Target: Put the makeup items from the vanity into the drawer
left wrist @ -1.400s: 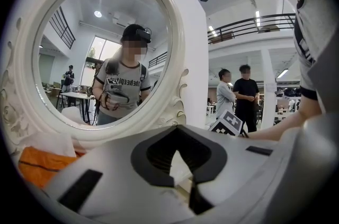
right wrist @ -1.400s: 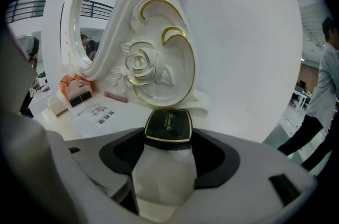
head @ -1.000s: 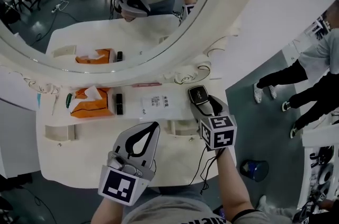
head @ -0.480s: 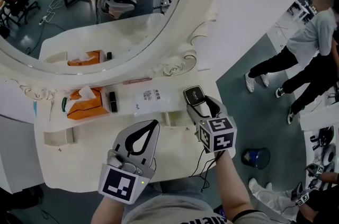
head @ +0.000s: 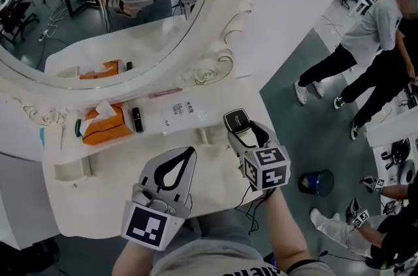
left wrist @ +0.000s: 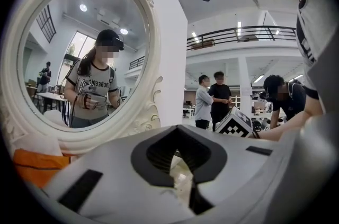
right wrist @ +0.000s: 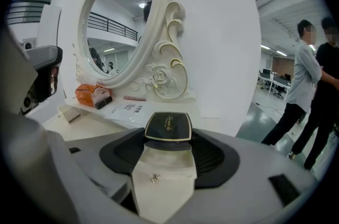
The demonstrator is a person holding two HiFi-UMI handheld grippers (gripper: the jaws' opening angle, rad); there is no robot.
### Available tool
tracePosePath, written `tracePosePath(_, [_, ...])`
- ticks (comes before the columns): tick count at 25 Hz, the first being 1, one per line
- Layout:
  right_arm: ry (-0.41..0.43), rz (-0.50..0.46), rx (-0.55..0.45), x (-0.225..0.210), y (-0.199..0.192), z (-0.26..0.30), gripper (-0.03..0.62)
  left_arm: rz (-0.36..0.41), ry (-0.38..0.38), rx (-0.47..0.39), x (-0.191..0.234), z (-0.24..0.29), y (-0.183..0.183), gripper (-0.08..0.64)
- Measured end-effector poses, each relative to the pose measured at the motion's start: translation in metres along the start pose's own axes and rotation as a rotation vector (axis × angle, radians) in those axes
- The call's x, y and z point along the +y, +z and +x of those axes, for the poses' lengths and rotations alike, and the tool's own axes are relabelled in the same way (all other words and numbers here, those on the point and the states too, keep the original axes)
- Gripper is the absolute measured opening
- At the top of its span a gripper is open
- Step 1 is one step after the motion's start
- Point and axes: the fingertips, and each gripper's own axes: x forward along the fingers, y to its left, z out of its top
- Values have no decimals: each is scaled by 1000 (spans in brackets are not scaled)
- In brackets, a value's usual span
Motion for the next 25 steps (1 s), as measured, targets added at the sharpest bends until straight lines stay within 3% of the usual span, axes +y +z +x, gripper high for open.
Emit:
tracePosePath(11, [-22,29,20,11,-23,-12,298,10,-29,2,-8,-14,-5,9])
tracePosePath(25, [4,61,89,17,-45,5,299,-5,-12,13,0,-16,-11,9])
